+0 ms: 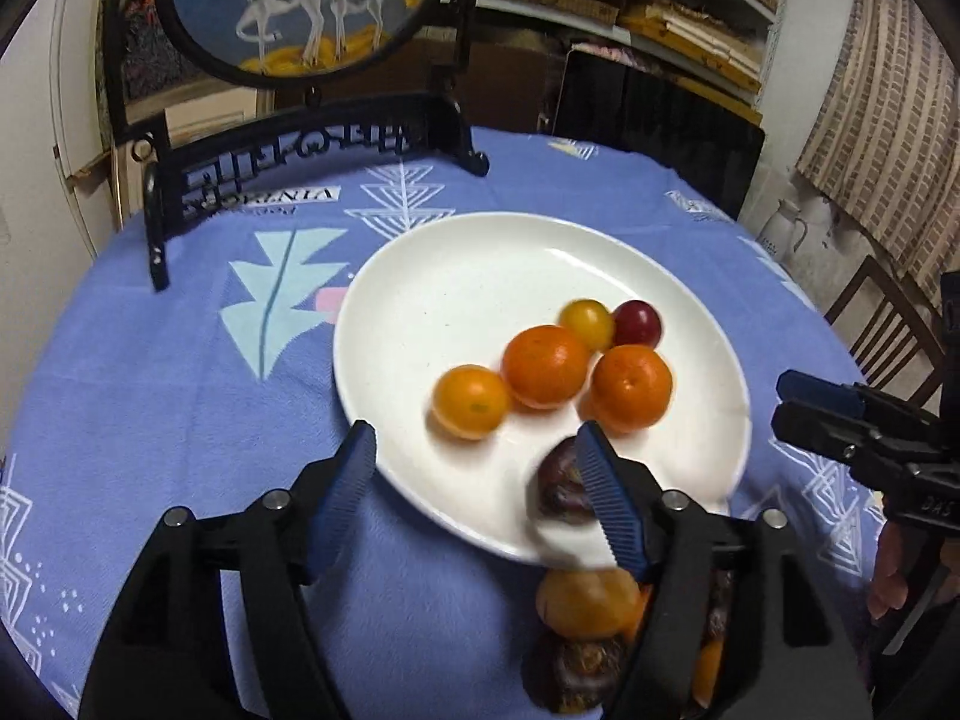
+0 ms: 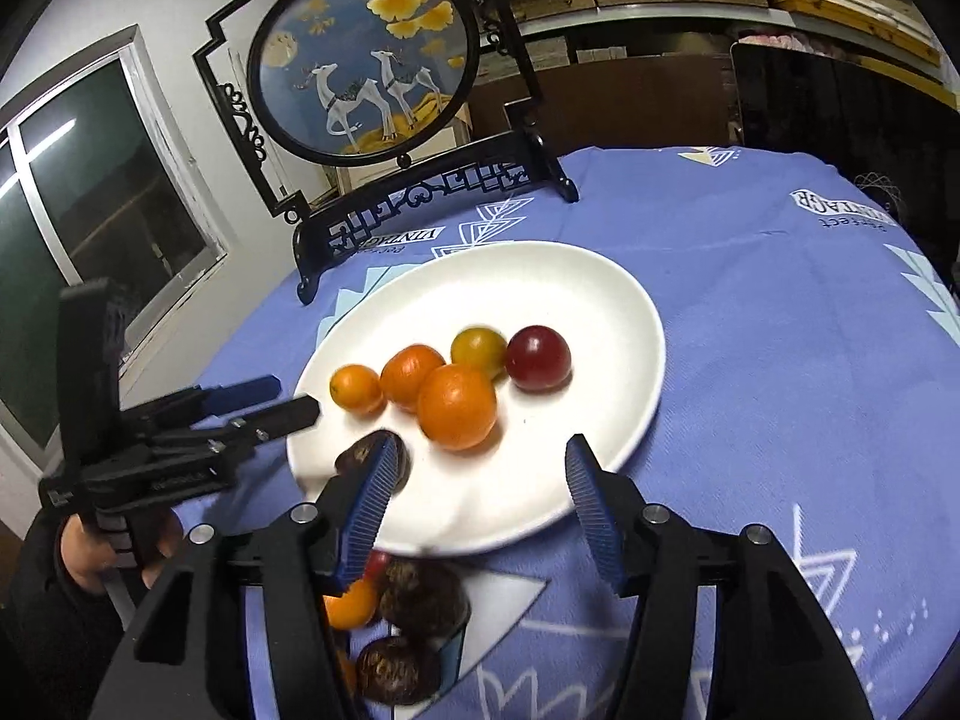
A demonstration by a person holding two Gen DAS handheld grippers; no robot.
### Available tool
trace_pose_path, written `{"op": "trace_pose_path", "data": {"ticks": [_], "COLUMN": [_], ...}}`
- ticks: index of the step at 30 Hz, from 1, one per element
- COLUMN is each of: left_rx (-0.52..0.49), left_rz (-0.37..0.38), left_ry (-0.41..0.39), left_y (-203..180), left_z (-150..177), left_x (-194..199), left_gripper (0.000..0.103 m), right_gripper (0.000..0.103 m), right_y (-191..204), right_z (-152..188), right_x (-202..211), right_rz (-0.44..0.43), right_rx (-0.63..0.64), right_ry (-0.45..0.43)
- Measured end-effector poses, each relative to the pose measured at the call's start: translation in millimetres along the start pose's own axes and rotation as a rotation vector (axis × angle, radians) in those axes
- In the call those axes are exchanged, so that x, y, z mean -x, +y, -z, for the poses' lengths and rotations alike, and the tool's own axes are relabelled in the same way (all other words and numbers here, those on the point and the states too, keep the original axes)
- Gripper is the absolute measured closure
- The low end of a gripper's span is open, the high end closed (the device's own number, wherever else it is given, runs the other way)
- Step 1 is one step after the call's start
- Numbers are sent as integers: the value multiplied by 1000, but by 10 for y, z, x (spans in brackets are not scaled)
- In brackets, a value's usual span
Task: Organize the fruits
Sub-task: 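Place both fruits on the white plate and open both tools, then grasp a dark brown fruit with the left tool while the right tool grasps a red plum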
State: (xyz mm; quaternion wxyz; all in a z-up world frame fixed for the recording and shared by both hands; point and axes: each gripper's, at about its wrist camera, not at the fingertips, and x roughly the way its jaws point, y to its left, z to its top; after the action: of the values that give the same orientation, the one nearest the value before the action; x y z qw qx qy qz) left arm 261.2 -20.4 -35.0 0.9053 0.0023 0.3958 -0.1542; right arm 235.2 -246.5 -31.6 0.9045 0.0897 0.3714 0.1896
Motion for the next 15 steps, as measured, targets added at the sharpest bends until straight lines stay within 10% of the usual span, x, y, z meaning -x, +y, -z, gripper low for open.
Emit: {"op": "trace_pose_path", "data": {"ticks": [15], "left_rx": [-79], "left_rz": [-35], "left_ry": [19], "left_y": [-25], "left_z": [925], "left_x": [742], "left_gripper": [26], "right_gripper": [38], "right_y": [653], "right_z": [1205], "right_x": [478], "right_rz": [-133], "right_rx": [166], "right_ry": [194]}}
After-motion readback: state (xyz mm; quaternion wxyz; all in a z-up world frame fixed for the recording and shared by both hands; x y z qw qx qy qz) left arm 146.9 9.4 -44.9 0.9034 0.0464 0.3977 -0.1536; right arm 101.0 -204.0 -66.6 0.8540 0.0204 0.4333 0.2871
